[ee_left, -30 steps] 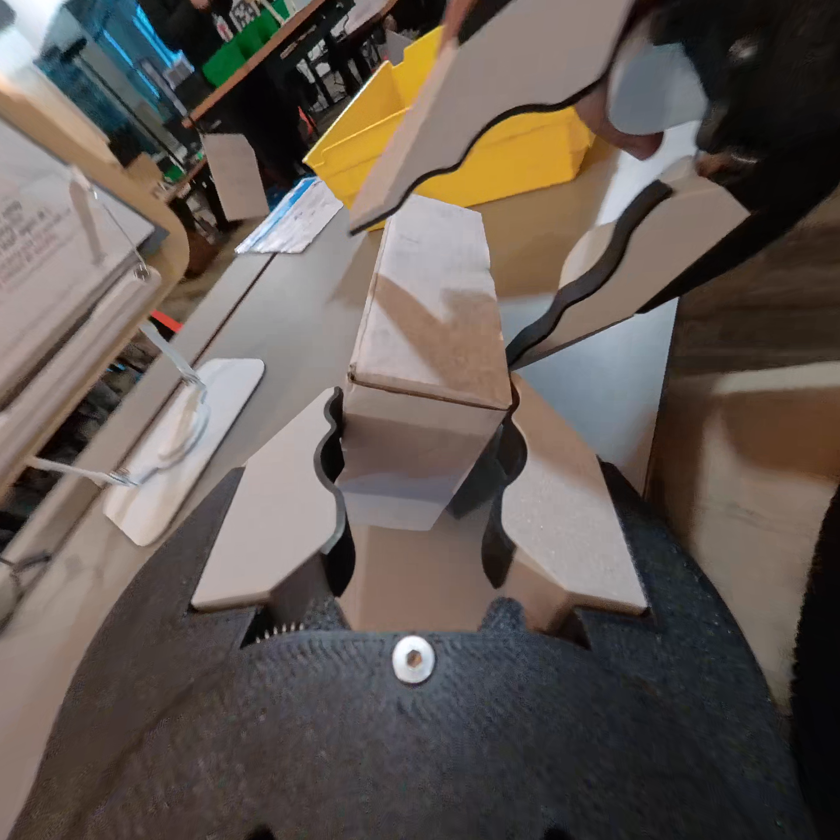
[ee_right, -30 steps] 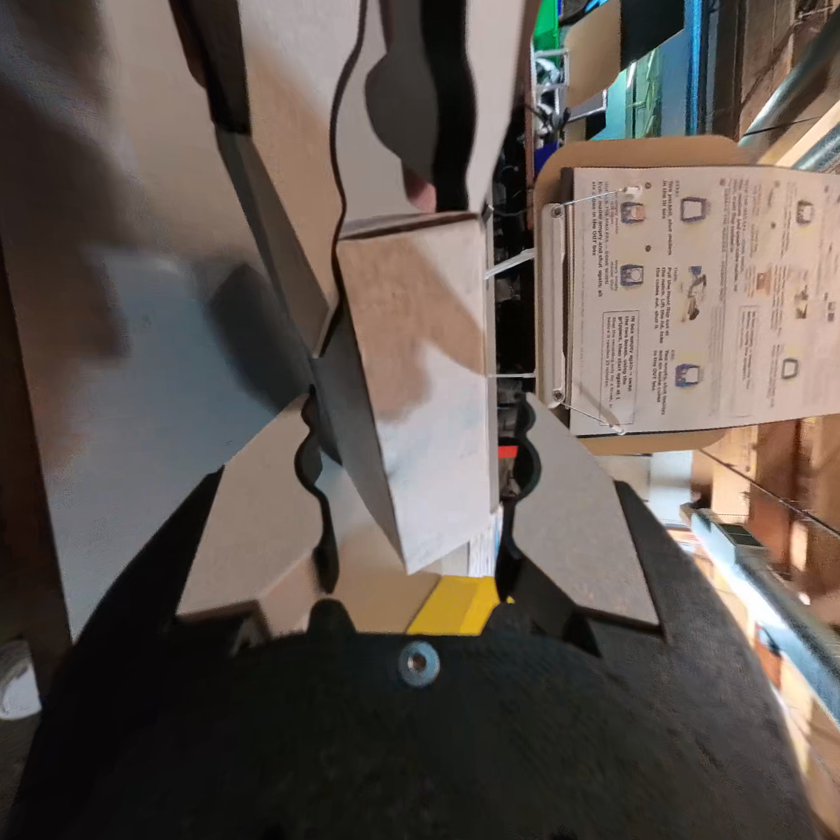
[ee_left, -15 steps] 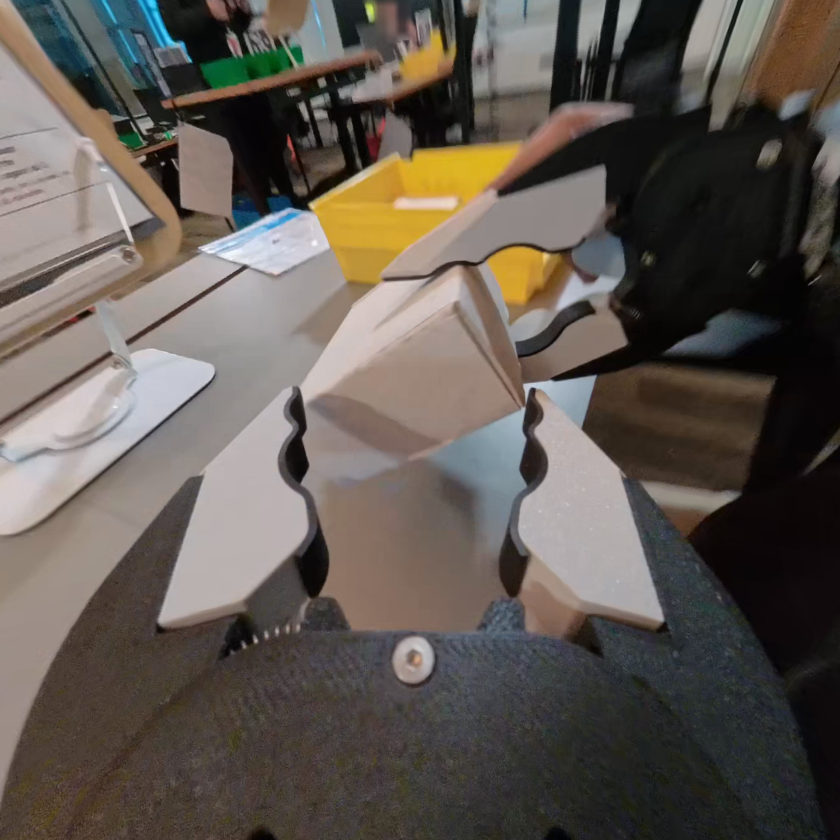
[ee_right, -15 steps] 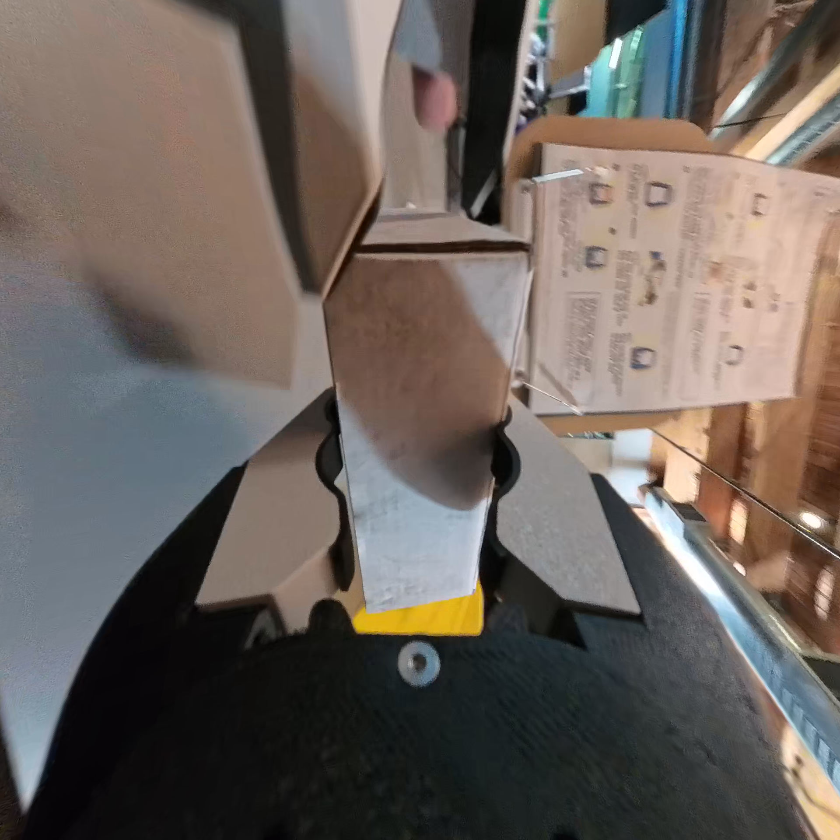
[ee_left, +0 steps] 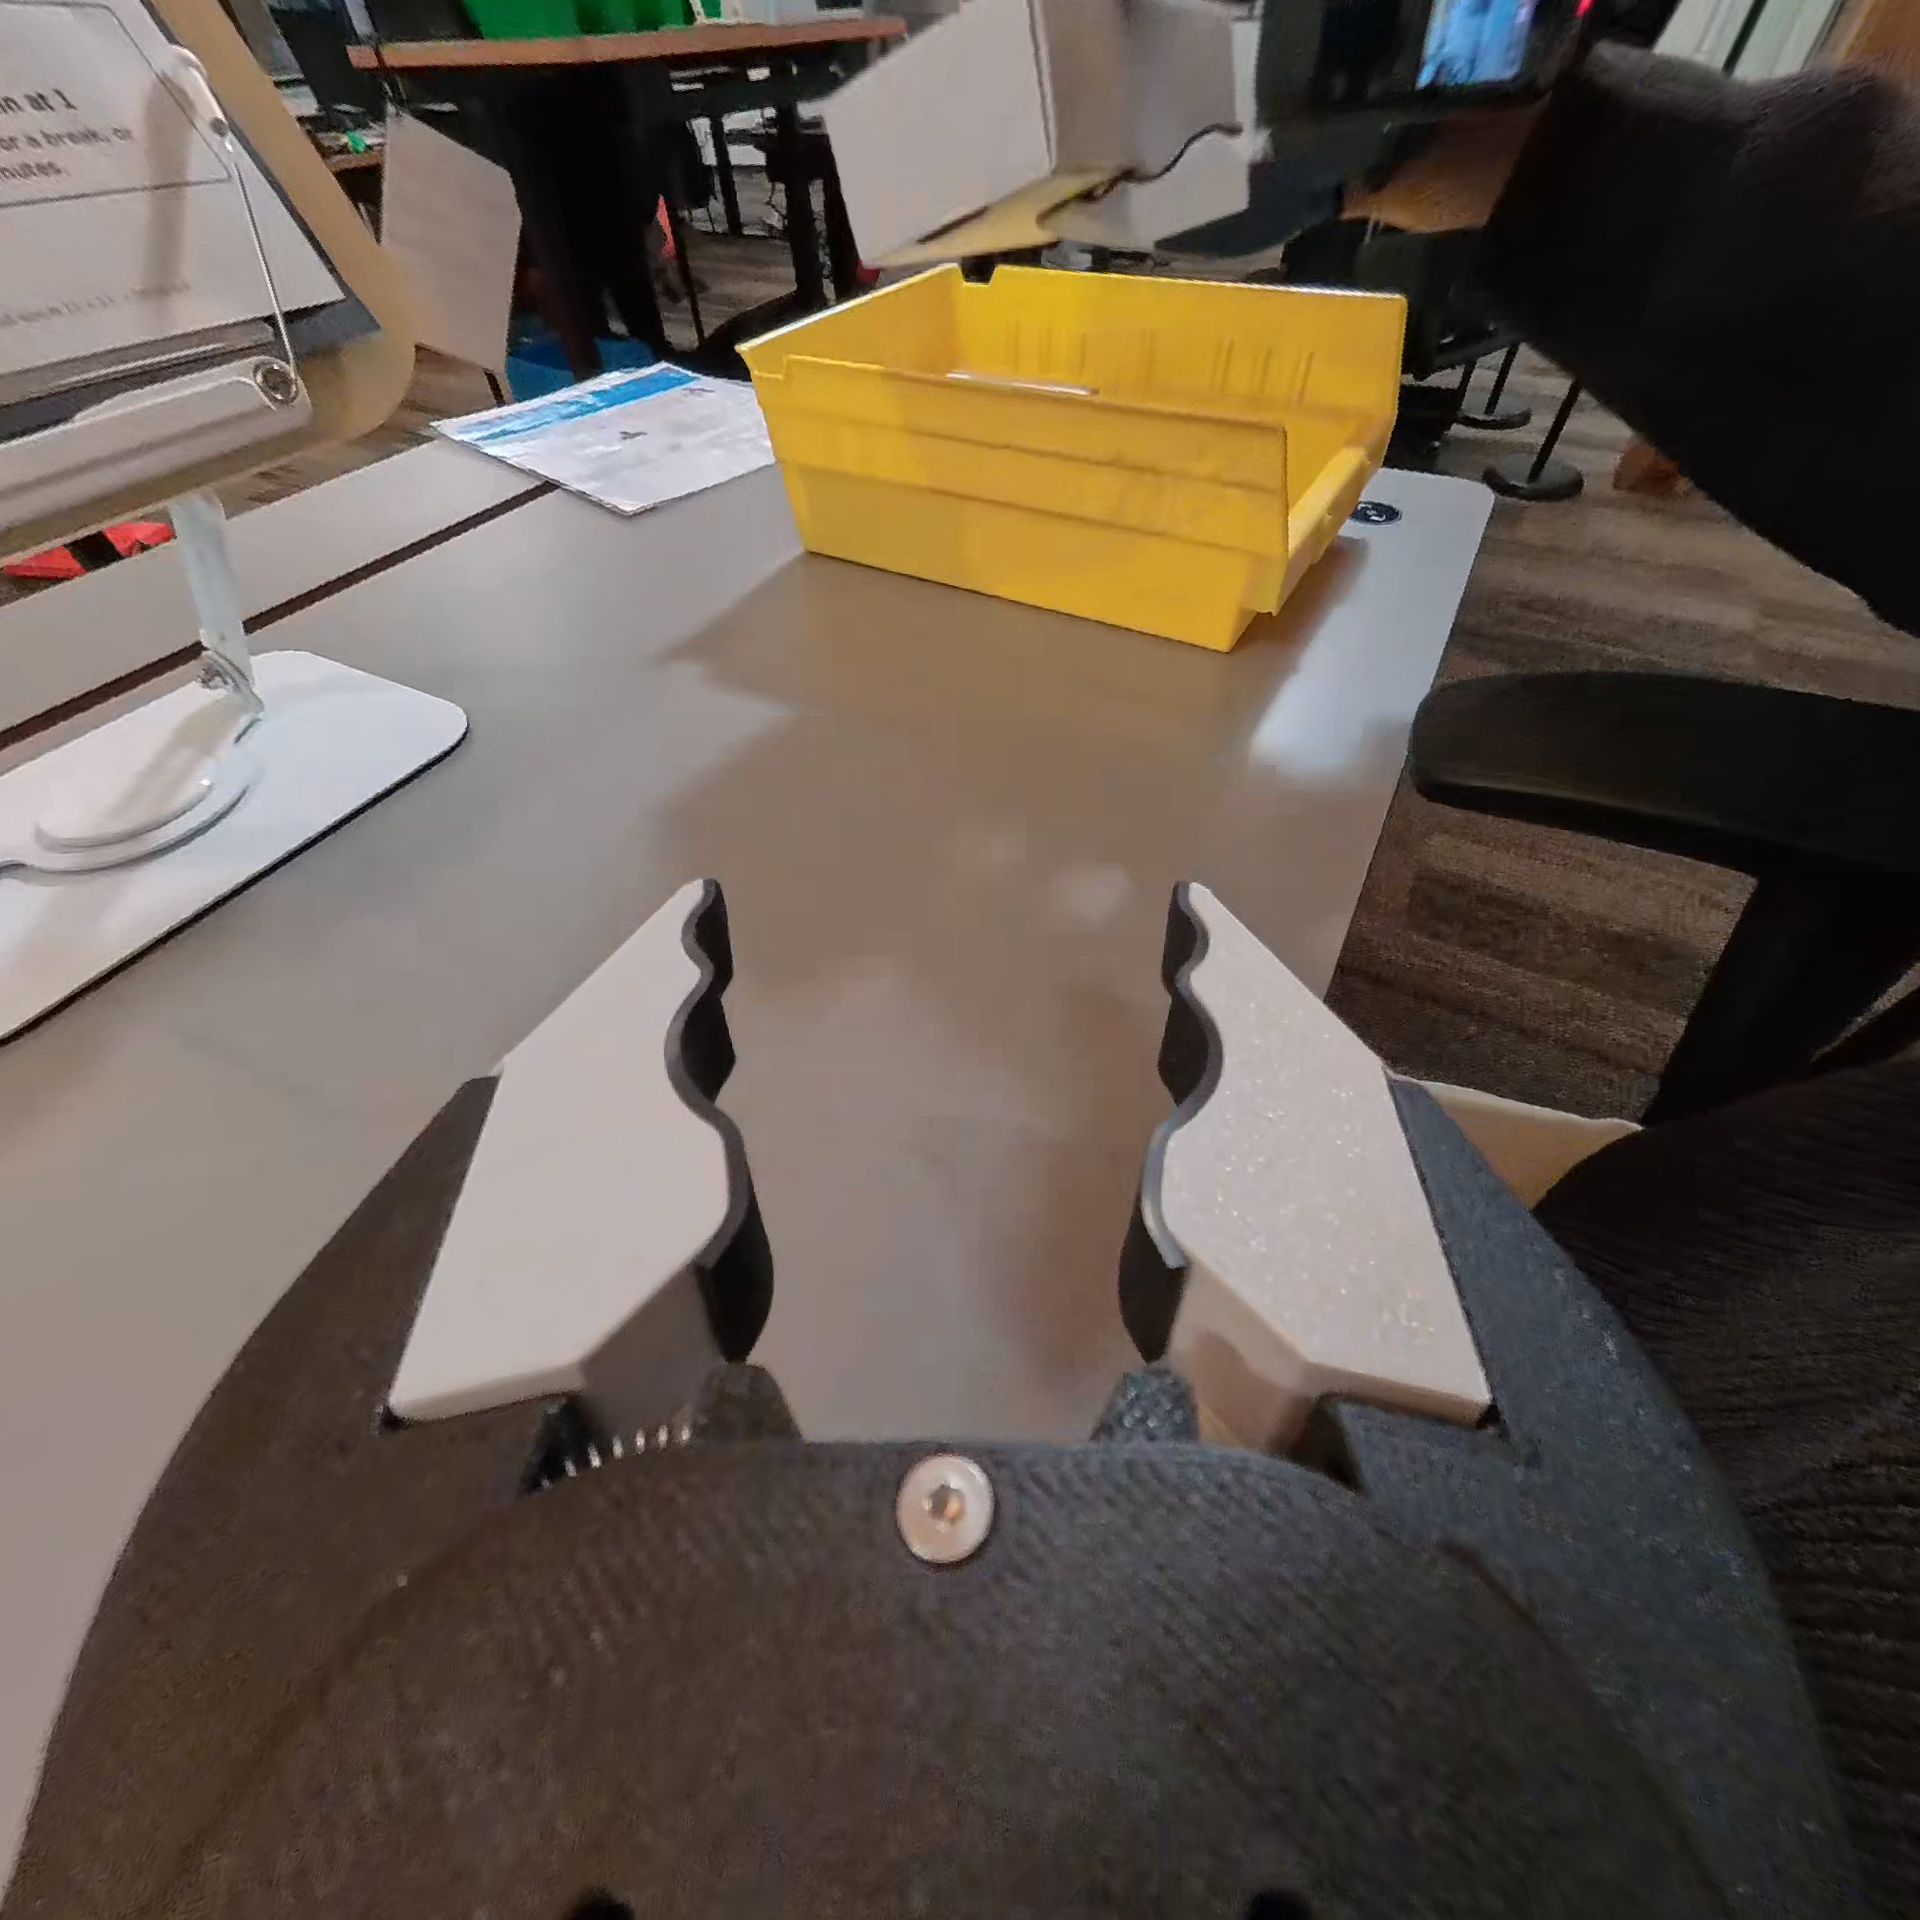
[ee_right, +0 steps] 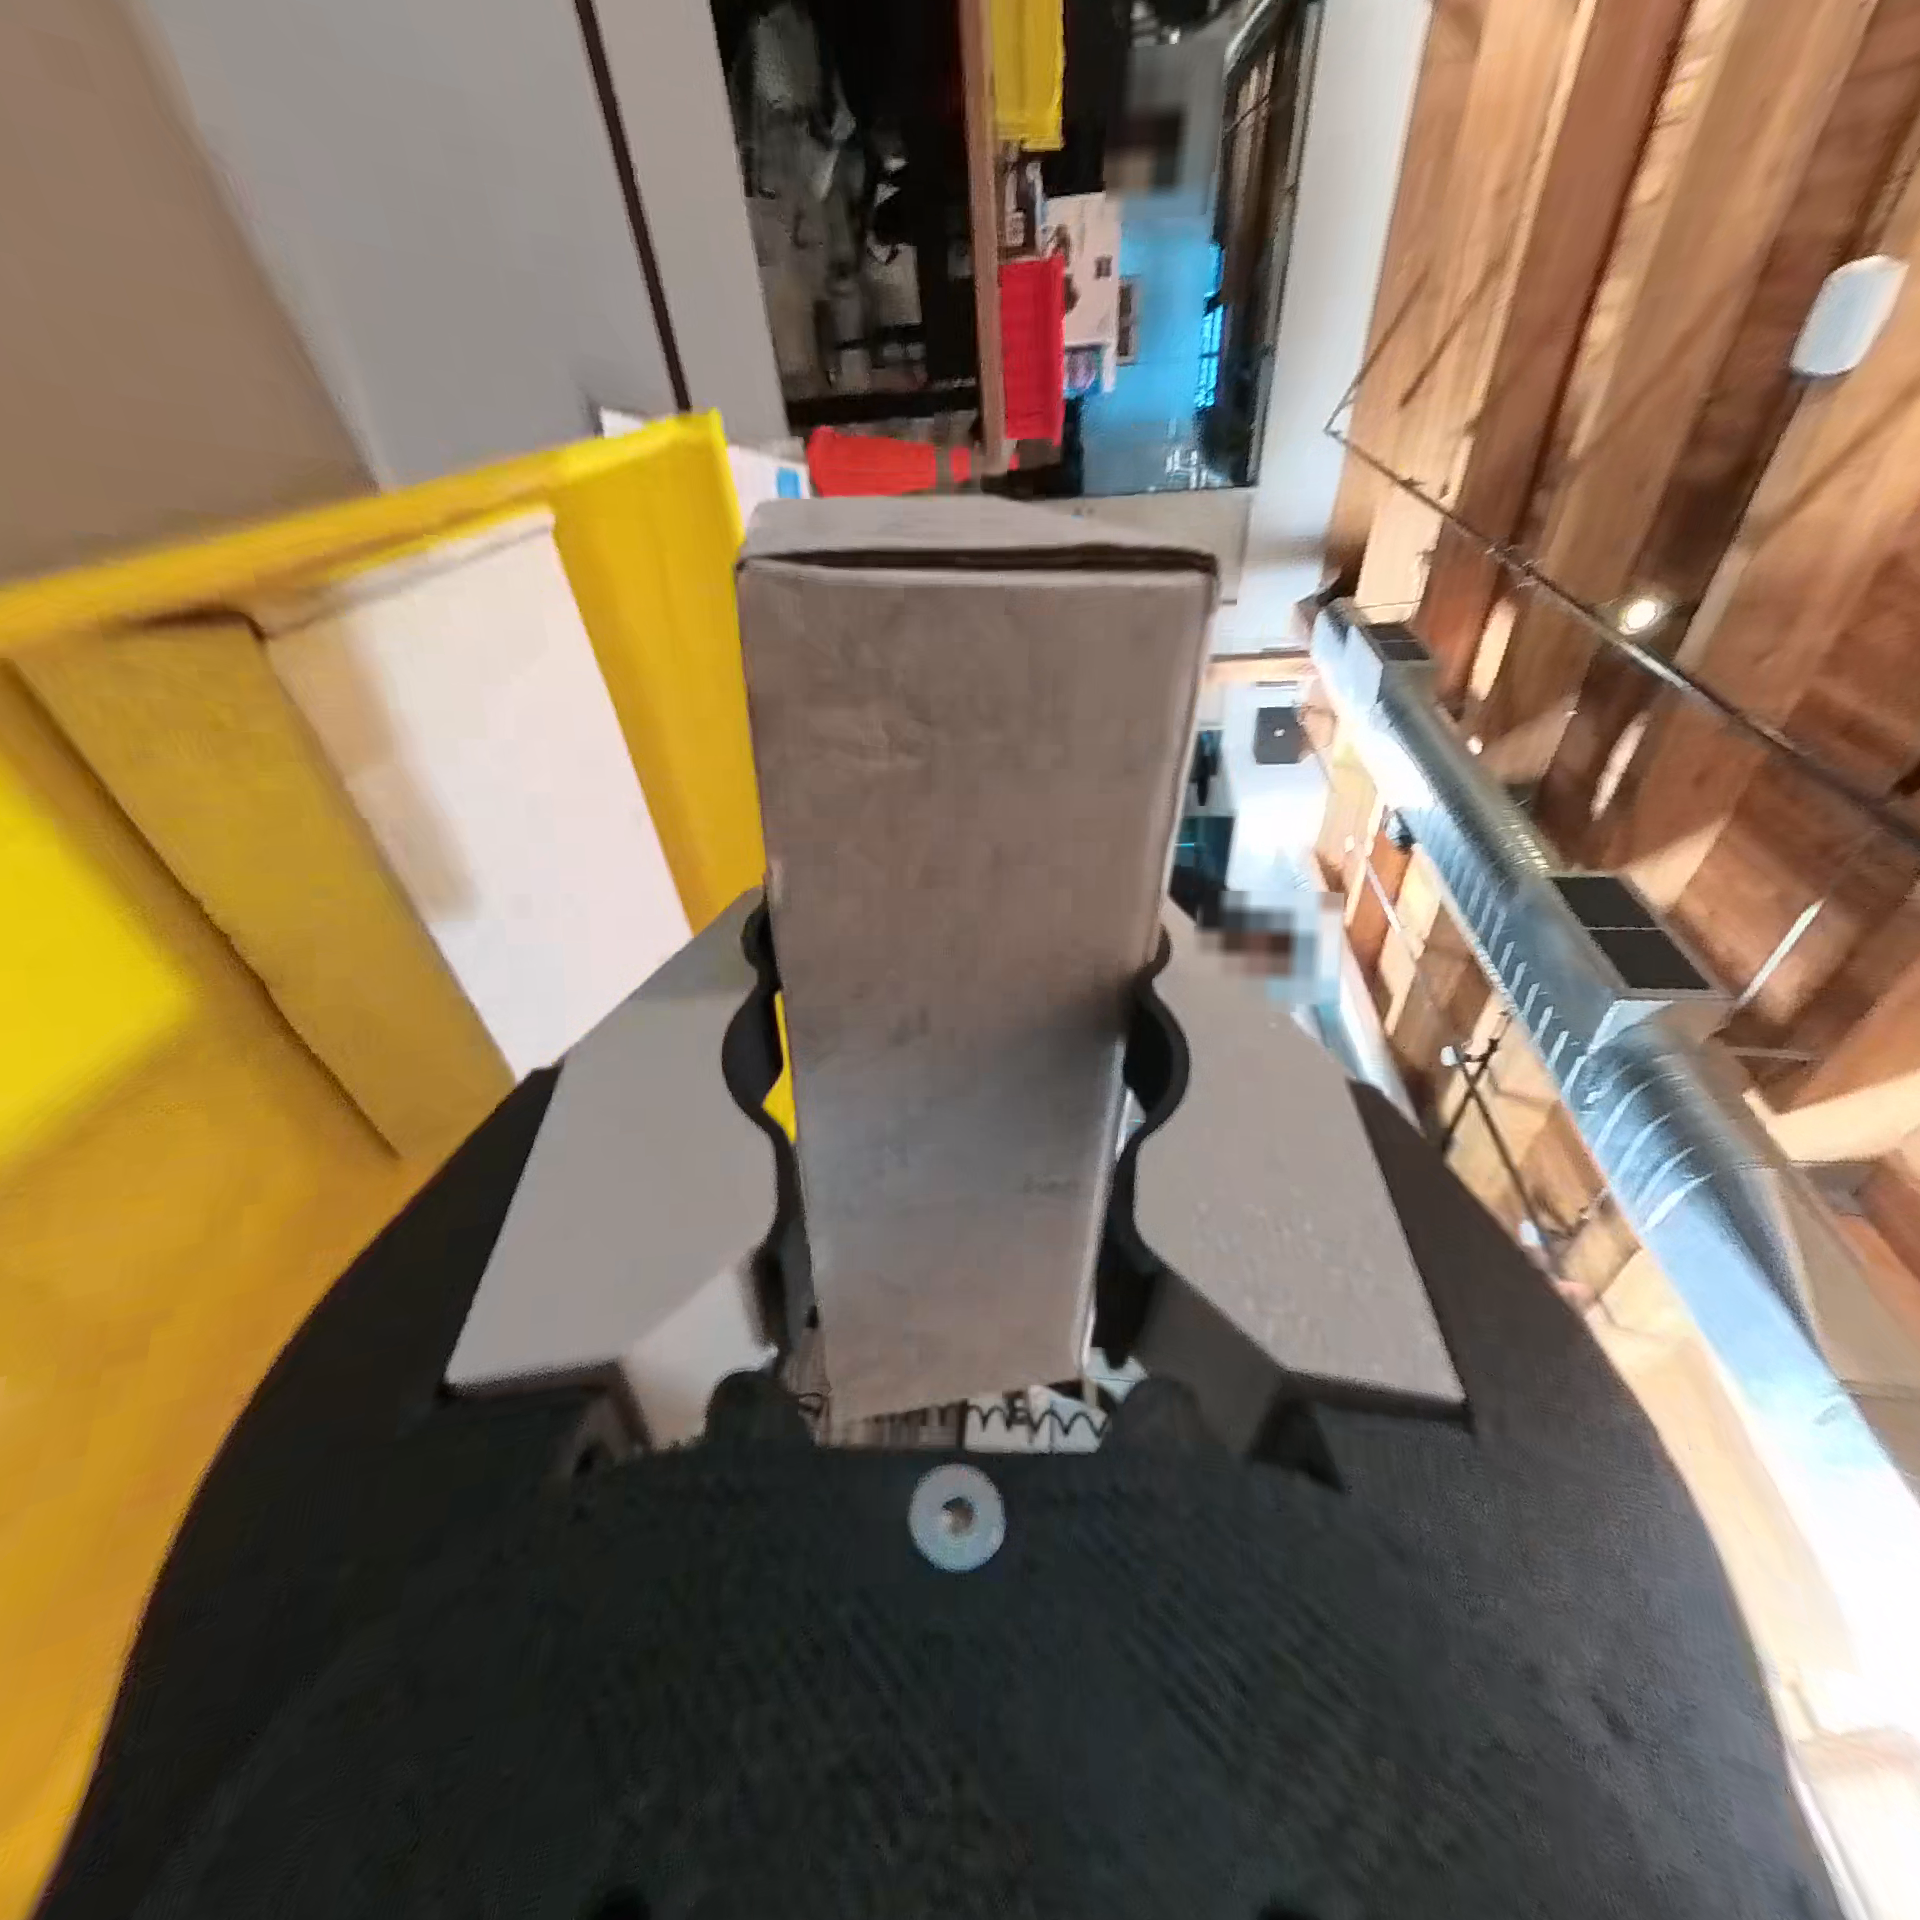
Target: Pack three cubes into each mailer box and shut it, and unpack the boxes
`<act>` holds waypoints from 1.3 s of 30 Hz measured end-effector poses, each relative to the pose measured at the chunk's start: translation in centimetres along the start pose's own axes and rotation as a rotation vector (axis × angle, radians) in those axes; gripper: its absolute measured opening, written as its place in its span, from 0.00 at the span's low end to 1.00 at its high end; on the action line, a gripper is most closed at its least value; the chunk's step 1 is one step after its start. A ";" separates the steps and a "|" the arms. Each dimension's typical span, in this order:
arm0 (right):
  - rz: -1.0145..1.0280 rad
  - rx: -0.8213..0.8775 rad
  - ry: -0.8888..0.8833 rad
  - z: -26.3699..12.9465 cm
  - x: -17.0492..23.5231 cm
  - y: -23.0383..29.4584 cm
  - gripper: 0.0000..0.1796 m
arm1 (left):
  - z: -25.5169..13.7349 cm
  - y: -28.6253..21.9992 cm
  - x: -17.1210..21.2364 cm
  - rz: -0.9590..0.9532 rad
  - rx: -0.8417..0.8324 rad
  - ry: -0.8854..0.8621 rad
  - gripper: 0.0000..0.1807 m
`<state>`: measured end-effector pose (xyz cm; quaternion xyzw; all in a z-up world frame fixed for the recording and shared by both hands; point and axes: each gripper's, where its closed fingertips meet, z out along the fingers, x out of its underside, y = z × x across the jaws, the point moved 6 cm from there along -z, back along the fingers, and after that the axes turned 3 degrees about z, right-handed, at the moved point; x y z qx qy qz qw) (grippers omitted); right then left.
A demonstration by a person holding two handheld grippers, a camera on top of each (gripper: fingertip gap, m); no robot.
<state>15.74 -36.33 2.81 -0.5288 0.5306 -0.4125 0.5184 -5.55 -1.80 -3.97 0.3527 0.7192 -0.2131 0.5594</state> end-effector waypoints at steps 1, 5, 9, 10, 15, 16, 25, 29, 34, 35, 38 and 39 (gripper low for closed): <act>0.008 -0.015 0.004 0.9 0.8 0.5 0.37 | 0.0 0.1 0.0 -0.009 0.006 -0.003 0.43; -0.012 -0.073 0.009 3.4 1.6 3.1 0.37 | 0.1 0.7 0.2 -0.066 0.019 -0.018 0.39; -0.088 -0.103 -0.012 5.2 0.8 5.4 0.37 | 0.4 0.9 0.5 -0.075 0.035 -0.017 0.40; -0.093 -0.099 -0.012 5.6 0.7 5.8 0.37 | 0.4 0.8 0.5 -0.074 0.046 -0.017 0.40; -0.049 -0.141 -0.028 5.7 0.9 6.0 0.38 | 0.6 0.5 0.9 -0.039 0.070 0.004 0.40; -0.034 -0.158 -0.025 5.5 1.0 6.1 0.41 | 0.7 0.5 1.0 -0.036 0.074 0.005 0.40; 0.259 -0.322 0.133 2.0 4.3 5.7 0.55 | 0.9 0.7 0.7 -0.051 0.109 -0.016 0.40; 0.283 -0.334 0.196 0.3 4.9 6.3 0.46 | 1.3 0.4 0.5 -0.043 0.122 -0.018 0.40; 0.411 -0.440 0.268 -1.5 4.7 7.0 0.11 | 1.8 -0.1 0.6 -0.006 0.128 0.005 0.40; 0.477 -0.480 0.237 -1.5 4.2 7.1 0.08 | 1.9 -0.2 0.7 -0.005 0.131 0.010 0.41; 0.582 -0.530 0.209 -0.7 3.6 7.1 0.09 | 2.1 -0.4 0.8 -0.011 0.141 0.019 0.41; 0.594 -0.534 0.206 -0.4 3.4 7.0 0.09 | 2.2 -0.4 0.8 -0.009 0.137 0.023 0.41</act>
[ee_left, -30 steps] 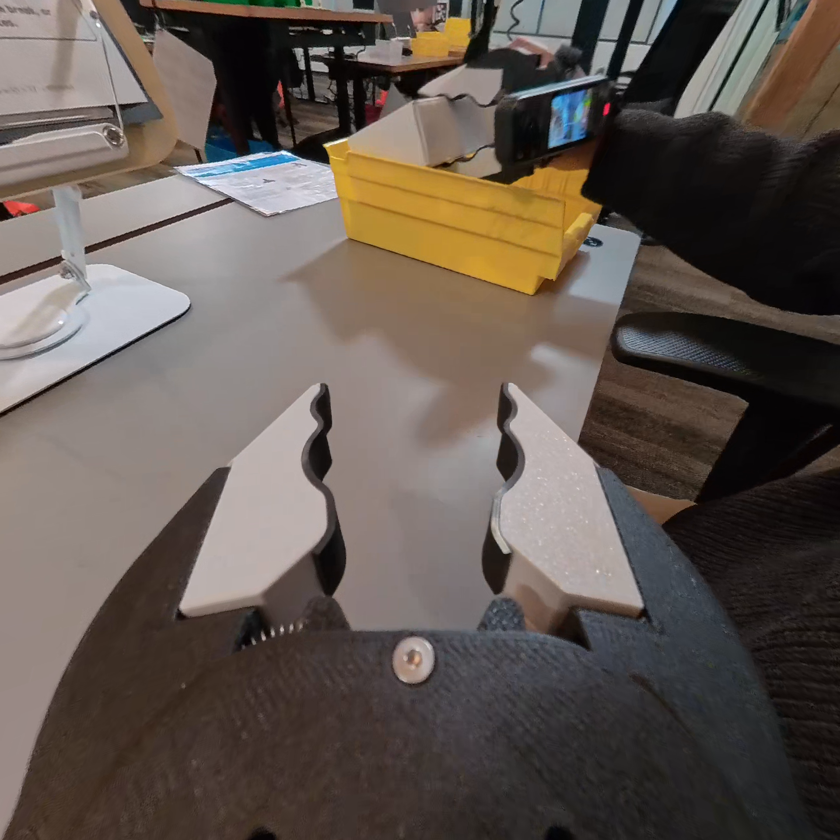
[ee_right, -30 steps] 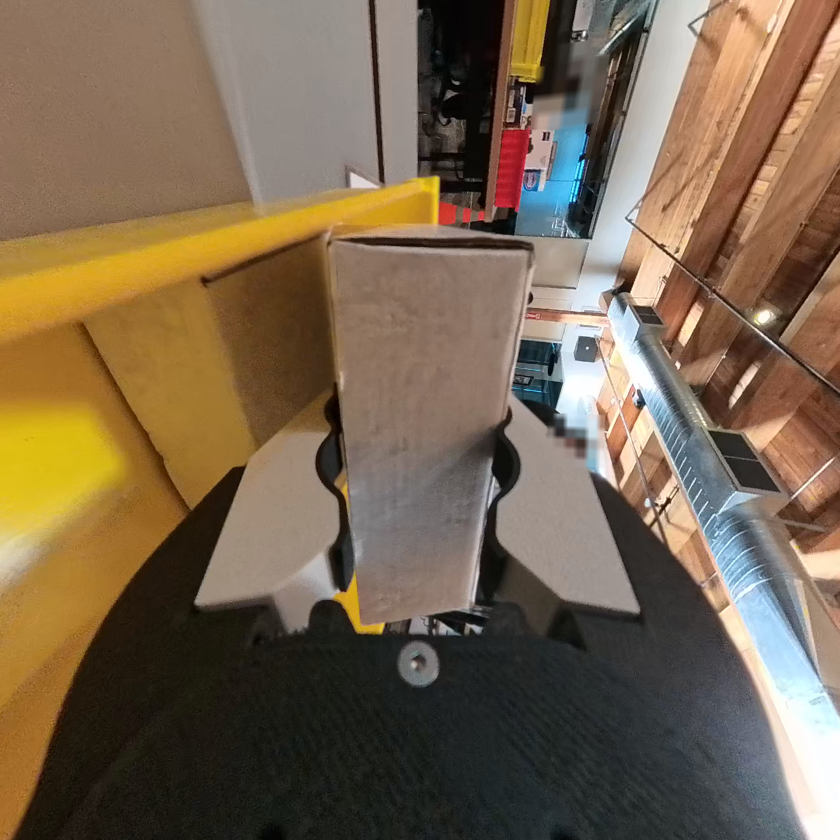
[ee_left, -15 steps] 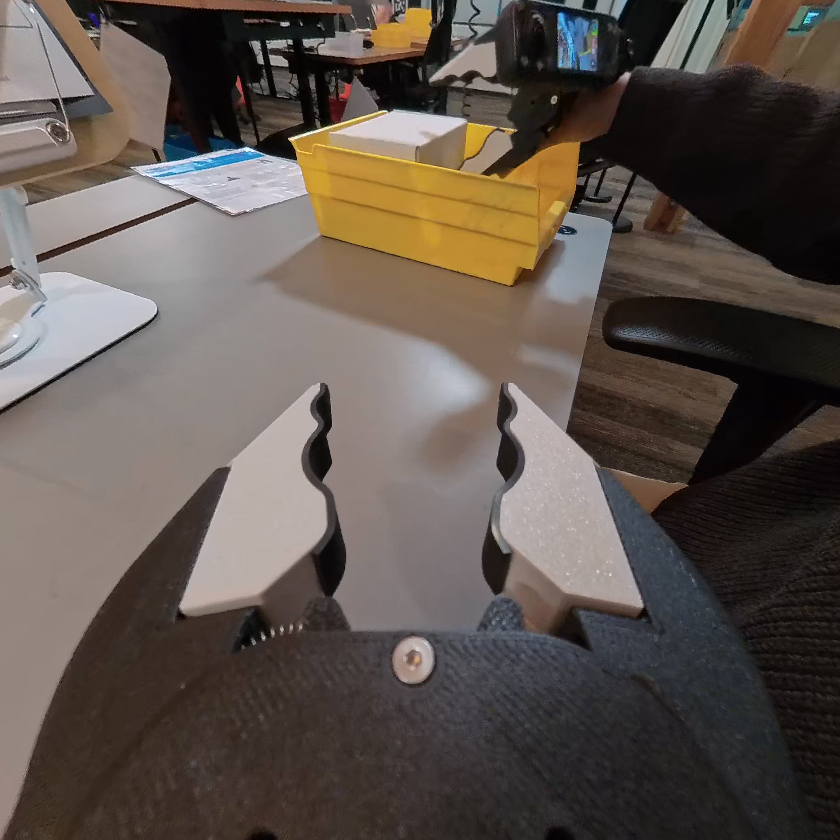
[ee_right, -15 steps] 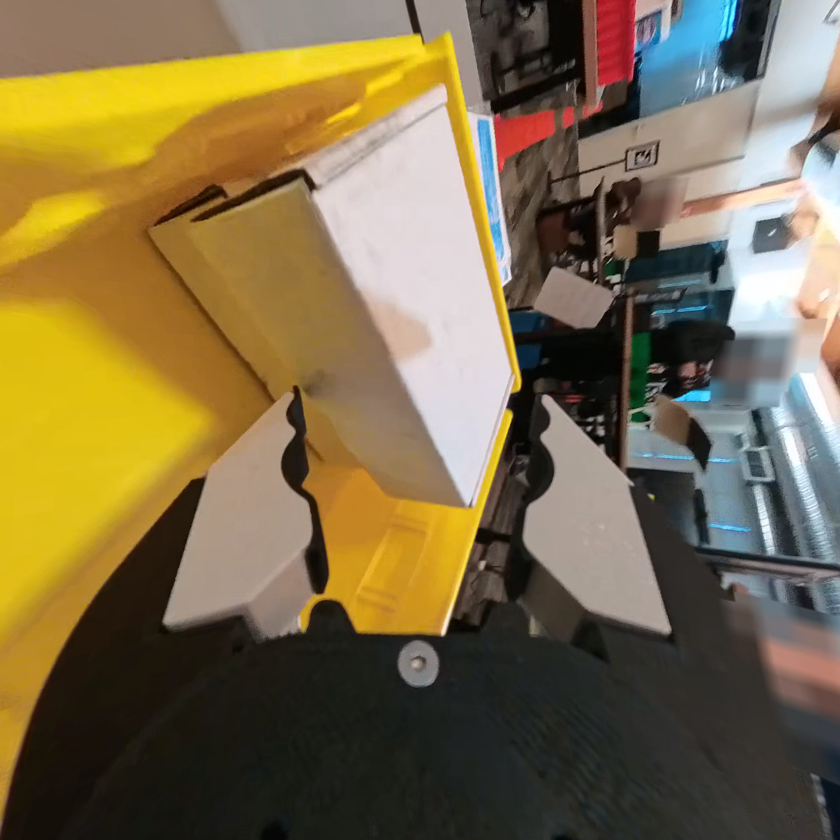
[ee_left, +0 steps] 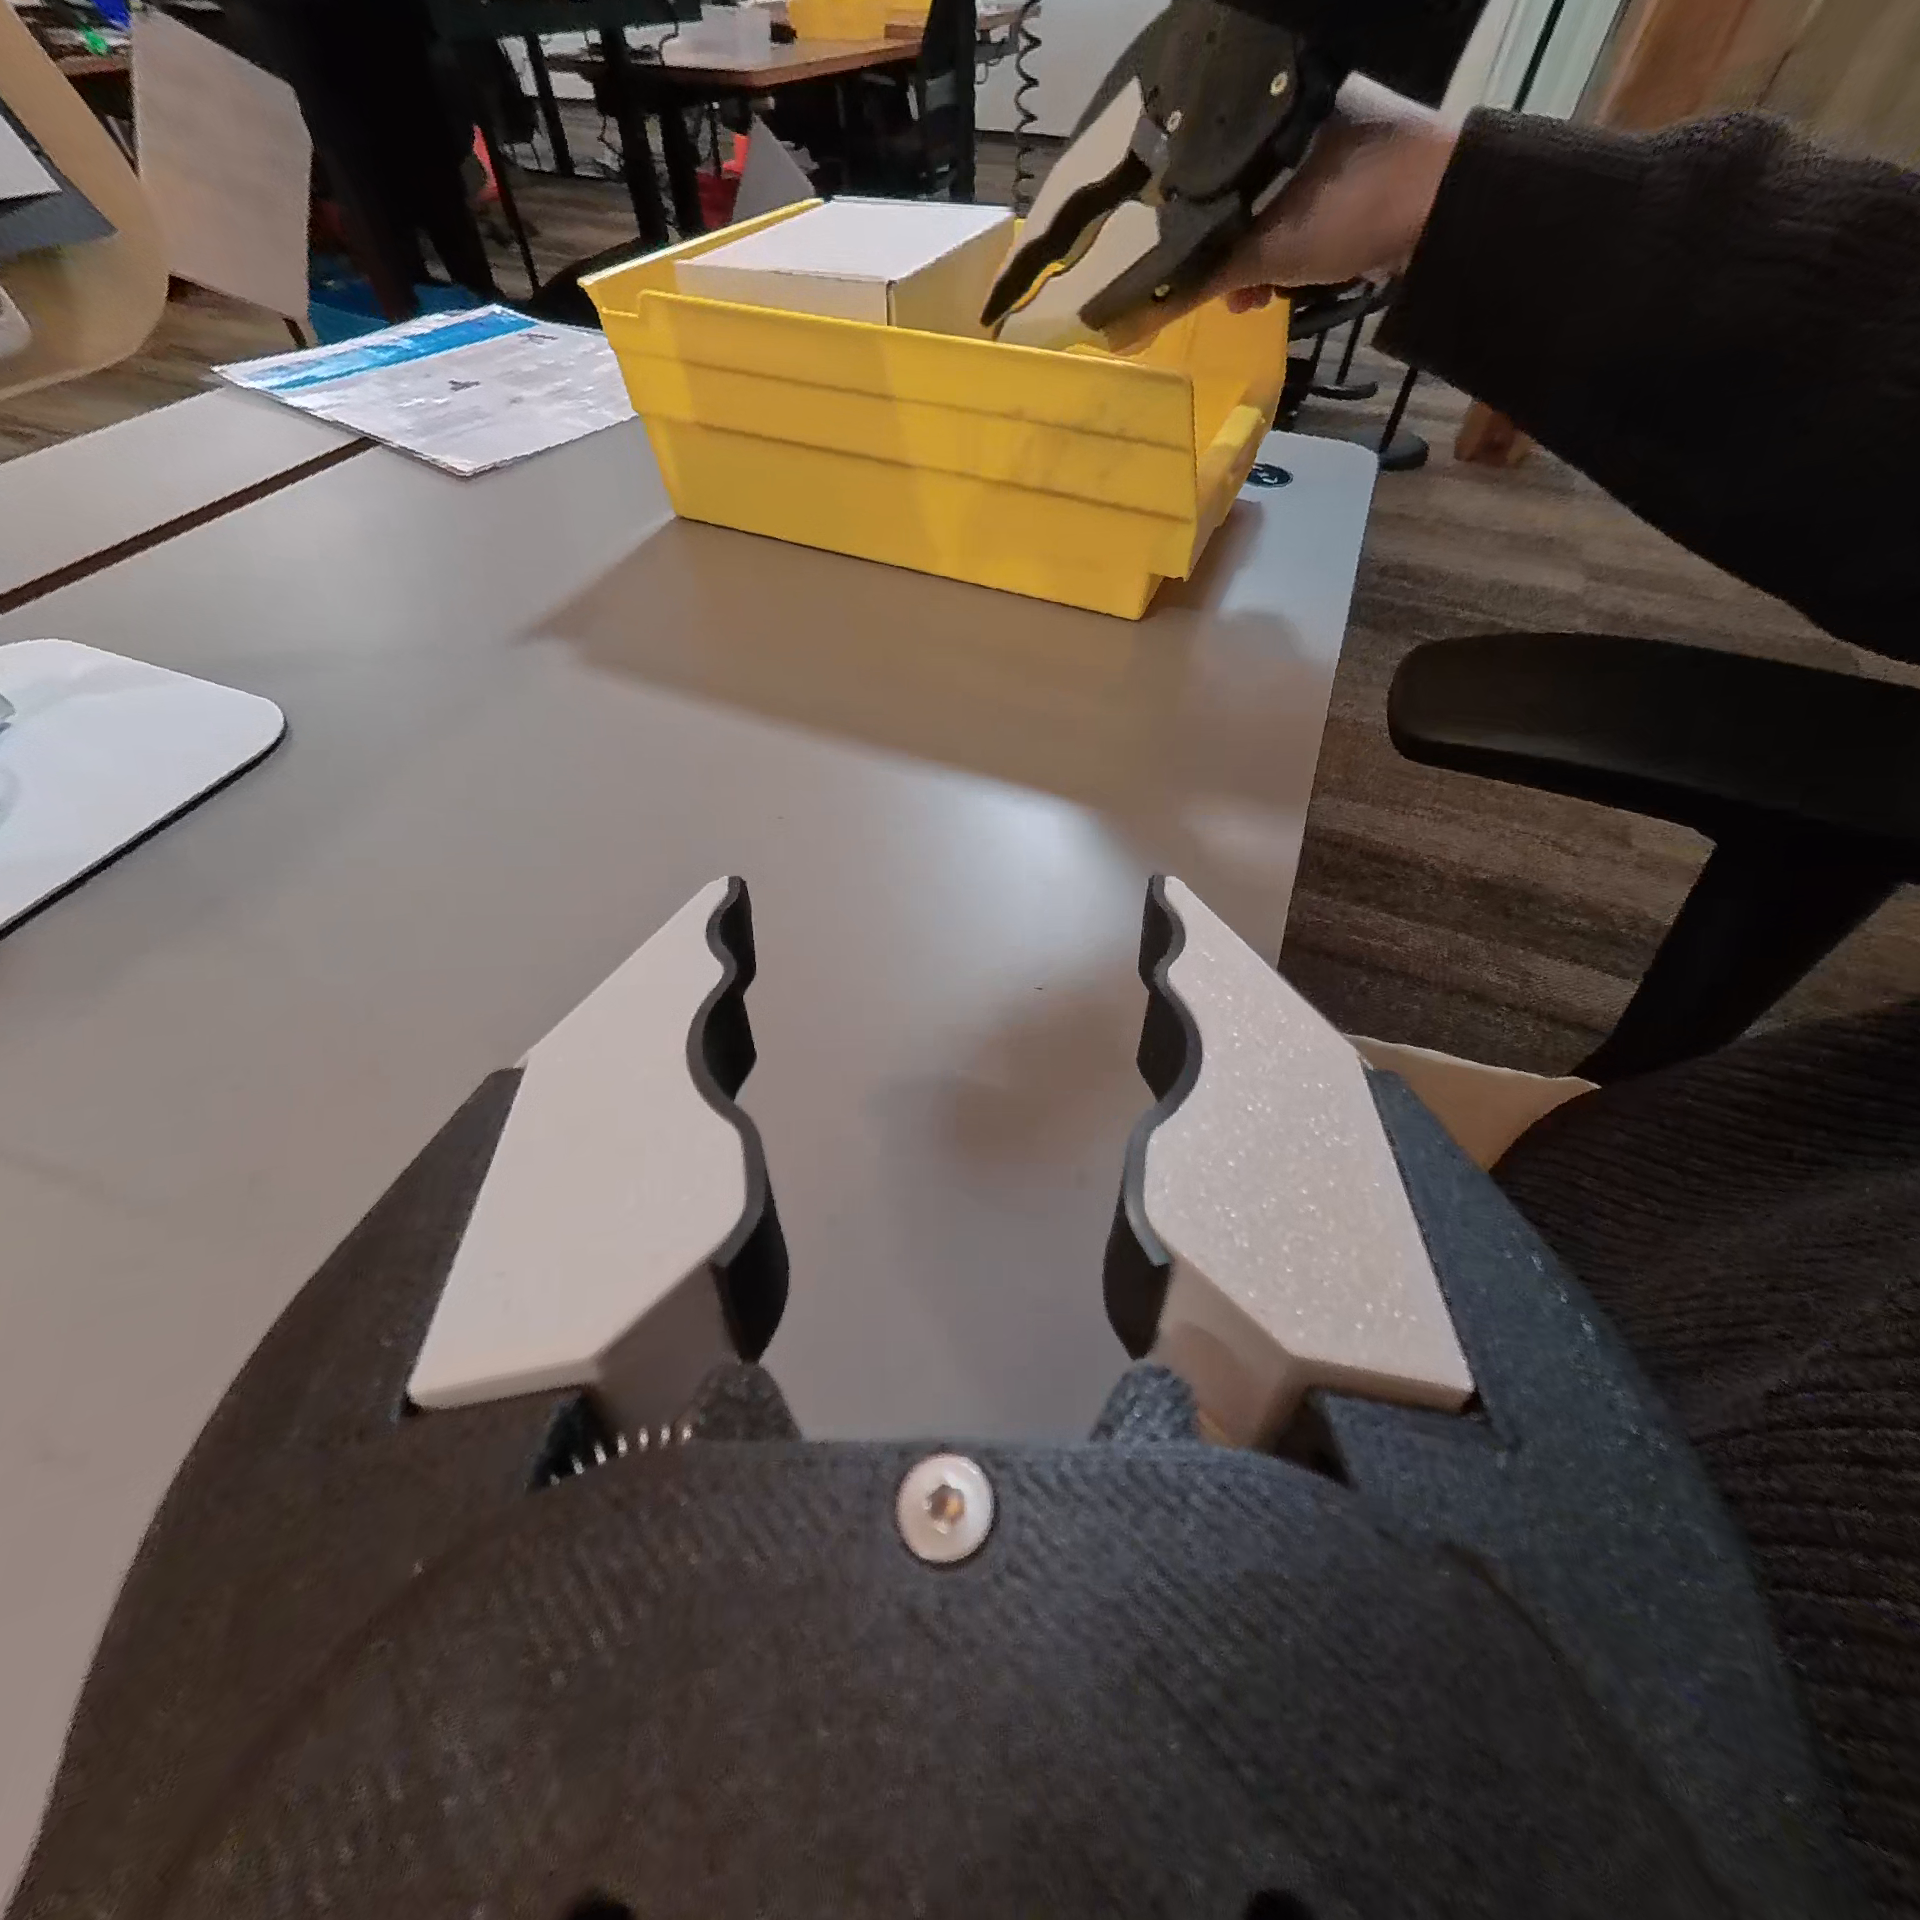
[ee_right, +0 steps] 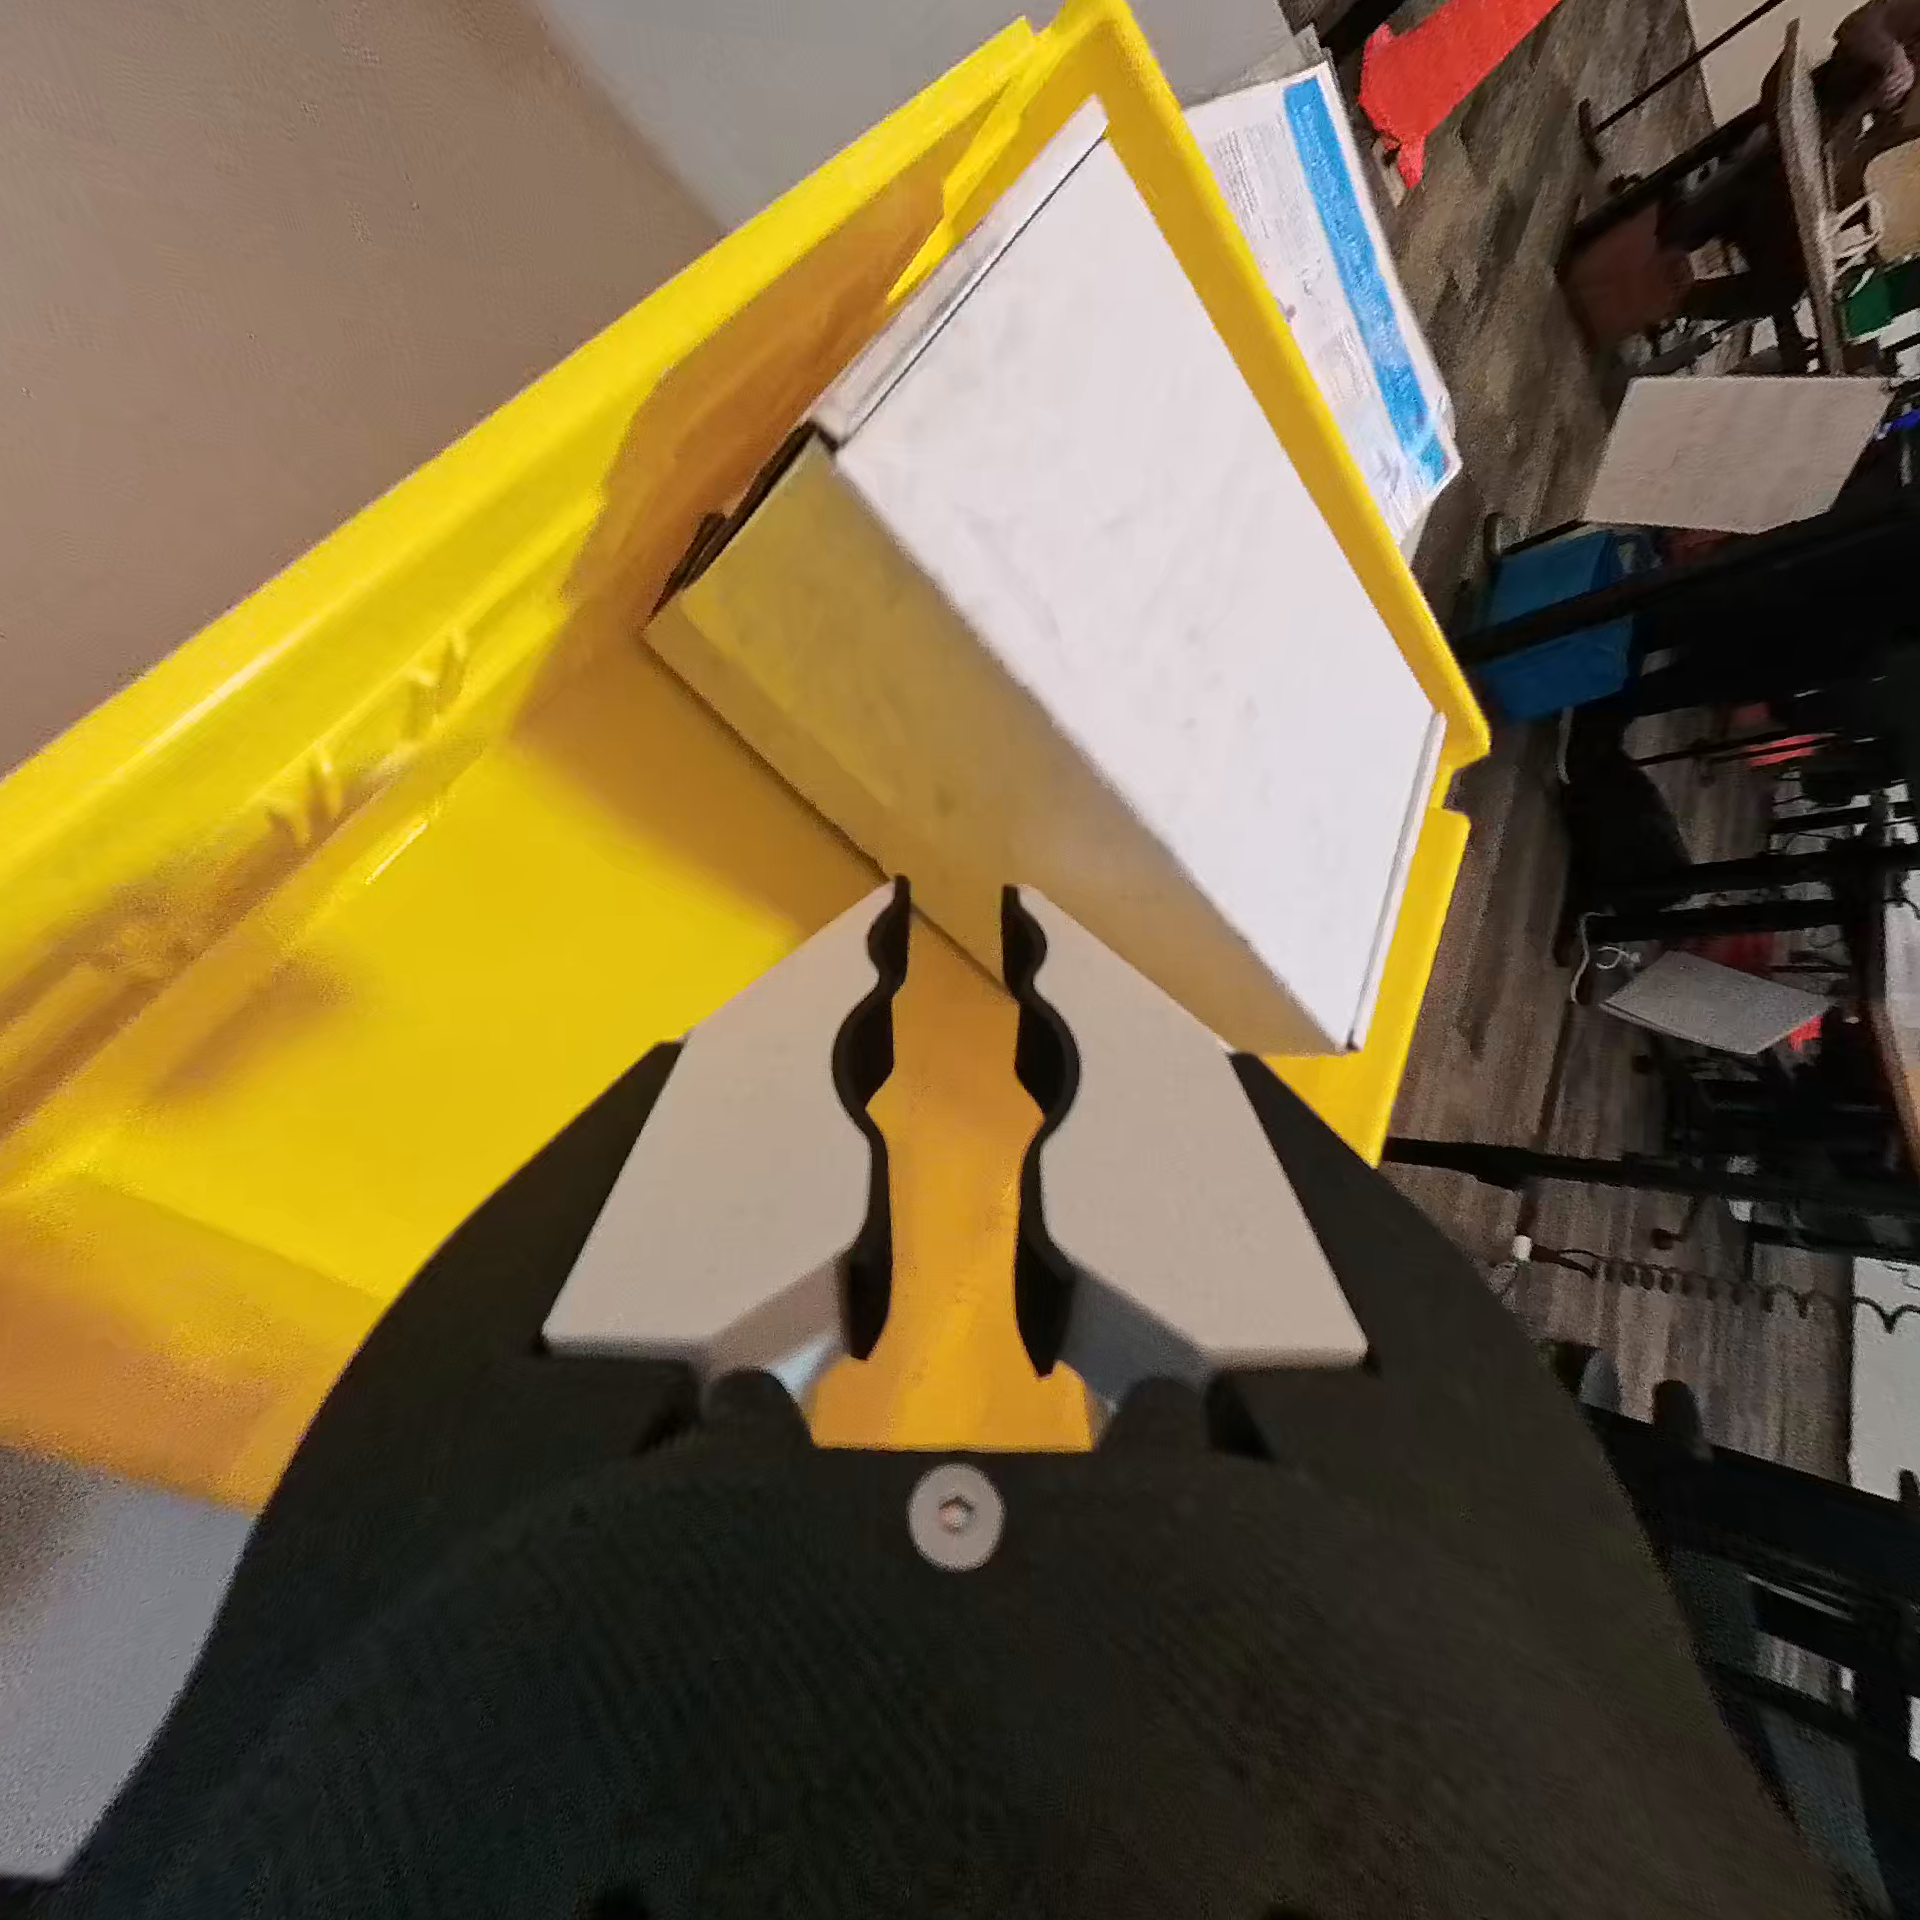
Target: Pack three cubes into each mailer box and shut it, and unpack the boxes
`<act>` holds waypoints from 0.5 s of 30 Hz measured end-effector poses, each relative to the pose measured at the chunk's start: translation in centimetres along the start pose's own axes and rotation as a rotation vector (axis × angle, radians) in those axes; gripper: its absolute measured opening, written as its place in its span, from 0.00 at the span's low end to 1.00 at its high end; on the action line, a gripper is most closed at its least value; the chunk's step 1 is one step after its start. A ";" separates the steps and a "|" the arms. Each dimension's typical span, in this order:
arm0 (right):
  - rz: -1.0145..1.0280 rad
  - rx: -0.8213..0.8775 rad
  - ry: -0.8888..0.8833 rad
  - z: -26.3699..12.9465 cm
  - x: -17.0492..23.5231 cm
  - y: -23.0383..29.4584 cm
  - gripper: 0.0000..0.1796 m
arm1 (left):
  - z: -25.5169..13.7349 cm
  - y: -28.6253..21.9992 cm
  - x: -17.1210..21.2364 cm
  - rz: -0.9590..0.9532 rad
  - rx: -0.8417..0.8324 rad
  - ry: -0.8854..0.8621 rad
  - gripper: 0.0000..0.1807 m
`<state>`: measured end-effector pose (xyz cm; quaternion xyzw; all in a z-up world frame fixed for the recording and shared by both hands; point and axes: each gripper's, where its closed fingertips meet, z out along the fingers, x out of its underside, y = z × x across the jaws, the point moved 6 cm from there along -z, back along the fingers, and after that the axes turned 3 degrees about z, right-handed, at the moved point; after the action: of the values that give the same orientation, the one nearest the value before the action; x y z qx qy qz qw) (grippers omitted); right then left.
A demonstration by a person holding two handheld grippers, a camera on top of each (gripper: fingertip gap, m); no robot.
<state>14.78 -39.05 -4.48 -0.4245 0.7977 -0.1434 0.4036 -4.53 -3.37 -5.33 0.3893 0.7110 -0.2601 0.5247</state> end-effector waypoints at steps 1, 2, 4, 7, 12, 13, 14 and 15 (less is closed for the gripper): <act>0.013 -0.007 -0.006 0.3 -0.3 -0.1 0.10 | 0.0 0.0 0.0 0.005 -0.008 0.004 0.41; 0.031 -0.016 -0.010 0.6 -0.5 -0.2 0.11 | 0.0 0.1 0.0 0.011 -0.015 0.007 0.41; 0.060 -0.024 -0.008 1.0 -0.8 -0.5 0.12 | -0.1 0.1 -0.1 0.016 -0.026 0.007 0.41; 0.072 -0.011 0.021 1.6 -1.0 -0.8 0.14 | -0.2 0.3 0.0 0.000 -0.028 0.007 0.41; 0.066 -0.018 0.028 2.2 -1.3 -0.8 0.14 | -0.3 0.5 0.4 -0.006 -0.037 0.017 0.41; 0.067 -0.022 0.025 2.3 -1.4 -0.7 0.14 | -0.4 0.5 0.4 -0.007 -0.039 0.019 0.40; 0.067 -0.024 0.022 2.3 -1.5 -0.7 0.14 | -0.4 0.5 0.5 -0.007 -0.042 0.021 0.40; 0.065 -0.025 0.020 2.4 -1.7 -0.7 0.14 | -0.3 0.6 0.5 -0.007 -0.045 0.023 0.40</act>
<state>17.50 -37.86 -4.73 -0.4019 0.8168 -0.1243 0.3946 -4.33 -2.63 -5.72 0.3781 0.7239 -0.2414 0.5242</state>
